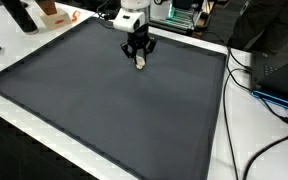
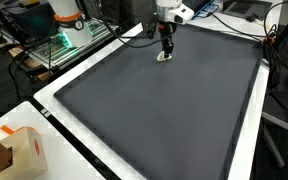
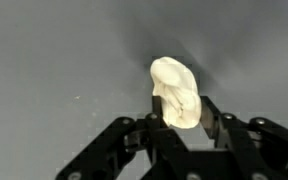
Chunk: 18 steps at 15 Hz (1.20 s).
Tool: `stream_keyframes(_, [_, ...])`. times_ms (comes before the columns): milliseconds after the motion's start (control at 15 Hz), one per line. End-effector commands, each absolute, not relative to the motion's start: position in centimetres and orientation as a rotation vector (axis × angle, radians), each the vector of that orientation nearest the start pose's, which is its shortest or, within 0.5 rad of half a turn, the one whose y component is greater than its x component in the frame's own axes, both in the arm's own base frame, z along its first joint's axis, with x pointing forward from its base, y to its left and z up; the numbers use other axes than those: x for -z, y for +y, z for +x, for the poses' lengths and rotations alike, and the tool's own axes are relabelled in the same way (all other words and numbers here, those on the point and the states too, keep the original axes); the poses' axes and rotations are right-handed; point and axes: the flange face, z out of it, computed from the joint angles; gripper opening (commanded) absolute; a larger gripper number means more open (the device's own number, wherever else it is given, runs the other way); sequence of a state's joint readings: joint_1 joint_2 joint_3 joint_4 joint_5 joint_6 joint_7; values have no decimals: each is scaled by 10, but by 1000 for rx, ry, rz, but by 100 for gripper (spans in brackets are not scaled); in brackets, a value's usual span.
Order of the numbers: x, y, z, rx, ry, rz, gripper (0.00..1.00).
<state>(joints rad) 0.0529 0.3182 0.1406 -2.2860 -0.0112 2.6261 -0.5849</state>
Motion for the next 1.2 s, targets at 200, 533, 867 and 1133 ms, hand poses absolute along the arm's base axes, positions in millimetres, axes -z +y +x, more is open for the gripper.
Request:
stream_keyframes(200, [-208, 104, 530, 57, -1185, -2914, 0])
stream_keyframes(533, [-209, 104, 531, 43, -1161, -2923, 3])
stream_keyframes(867, [-212, 103, 530, 40, -1153, -2935, 3])
stream_keyframes(1133, [-218, 107, 529, 60, -1127, -2926, 43])
